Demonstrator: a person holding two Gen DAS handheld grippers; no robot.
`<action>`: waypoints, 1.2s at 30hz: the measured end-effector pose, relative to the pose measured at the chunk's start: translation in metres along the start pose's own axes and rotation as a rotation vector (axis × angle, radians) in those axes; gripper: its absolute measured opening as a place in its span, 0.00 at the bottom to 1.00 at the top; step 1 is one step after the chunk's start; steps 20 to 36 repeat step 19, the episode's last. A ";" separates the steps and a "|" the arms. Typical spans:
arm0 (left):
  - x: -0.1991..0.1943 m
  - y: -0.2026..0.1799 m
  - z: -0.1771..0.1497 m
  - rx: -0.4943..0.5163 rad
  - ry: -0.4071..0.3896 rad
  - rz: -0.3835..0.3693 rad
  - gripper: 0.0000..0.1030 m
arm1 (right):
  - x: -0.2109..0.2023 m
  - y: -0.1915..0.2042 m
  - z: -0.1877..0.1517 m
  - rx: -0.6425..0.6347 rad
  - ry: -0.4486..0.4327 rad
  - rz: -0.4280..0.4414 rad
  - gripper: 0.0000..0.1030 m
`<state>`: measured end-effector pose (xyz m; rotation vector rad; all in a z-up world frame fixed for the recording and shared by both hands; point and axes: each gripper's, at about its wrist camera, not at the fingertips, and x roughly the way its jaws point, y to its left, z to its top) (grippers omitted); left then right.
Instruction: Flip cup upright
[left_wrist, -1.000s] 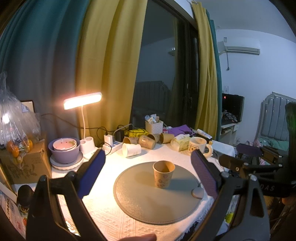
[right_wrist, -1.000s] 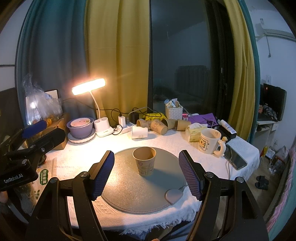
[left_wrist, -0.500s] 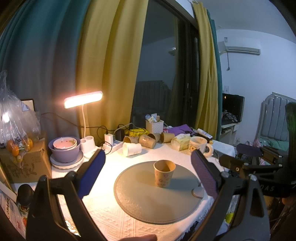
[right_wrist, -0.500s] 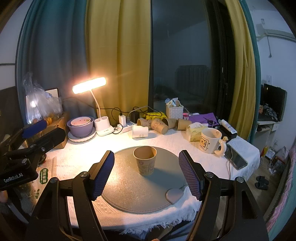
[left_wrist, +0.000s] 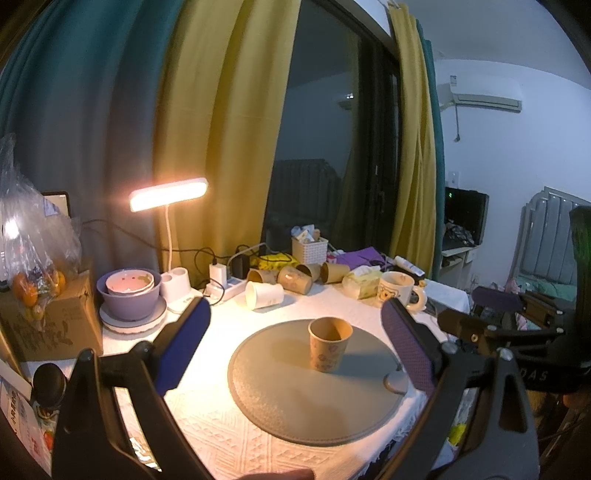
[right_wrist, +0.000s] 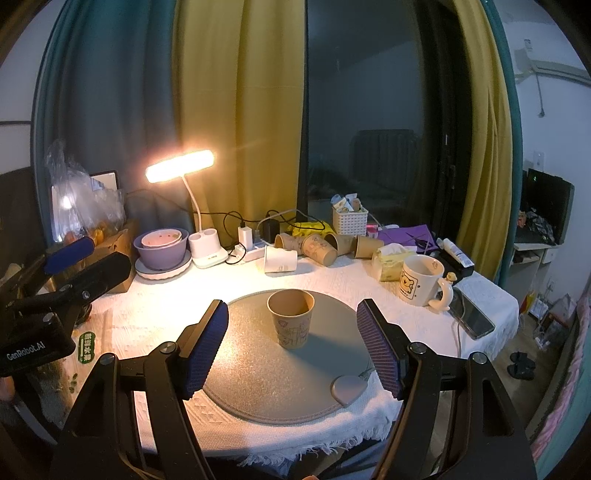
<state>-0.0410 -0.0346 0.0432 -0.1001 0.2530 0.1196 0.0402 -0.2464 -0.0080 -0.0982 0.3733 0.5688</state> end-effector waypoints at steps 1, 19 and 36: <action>0.000 0.000 0.000 0.000 0.000 0.000 0.92 | 0.001 0.000 0.000 0.000 -0.001 0.001 0.73; 0.005 -0.001 -0.013 -0.013 0.034 -0.017 0.92 | 0.004 -0.004 0.002 -0.003 0.002 0.011 0.73; 0.005 -0.001 -0.013 -0.013 0.034 -0.017 0.92 | 0.004 -0.004 0.002 -0.003 0.002 0.011 0.73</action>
